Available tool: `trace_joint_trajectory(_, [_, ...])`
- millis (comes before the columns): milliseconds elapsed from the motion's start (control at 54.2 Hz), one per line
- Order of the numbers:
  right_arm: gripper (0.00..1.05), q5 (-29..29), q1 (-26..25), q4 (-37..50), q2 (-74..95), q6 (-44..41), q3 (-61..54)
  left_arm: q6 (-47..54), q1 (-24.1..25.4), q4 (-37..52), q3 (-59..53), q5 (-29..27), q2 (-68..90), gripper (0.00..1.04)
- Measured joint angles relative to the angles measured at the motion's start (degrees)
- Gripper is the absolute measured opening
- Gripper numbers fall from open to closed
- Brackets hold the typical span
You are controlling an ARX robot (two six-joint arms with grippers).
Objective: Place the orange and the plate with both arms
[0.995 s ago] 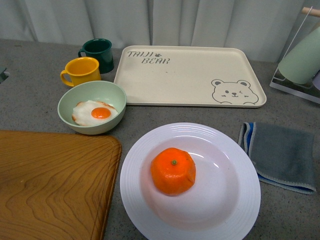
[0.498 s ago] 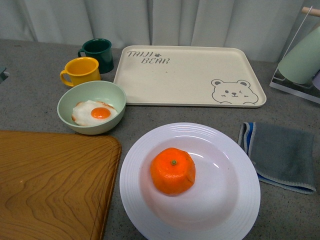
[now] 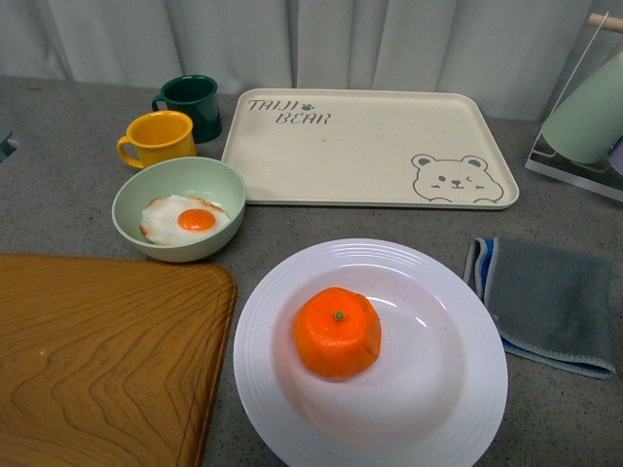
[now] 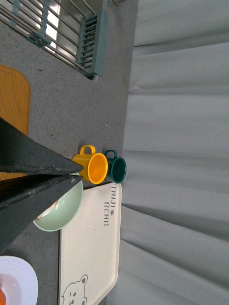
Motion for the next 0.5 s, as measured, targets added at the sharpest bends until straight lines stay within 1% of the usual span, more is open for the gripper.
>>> trace_joint_trajectory(498, [0.95,0.0,0.0,0.0,0.0,0.0,0.0,0.0,0.0,-8.68,0.0,0.0,-8.72,0.04])
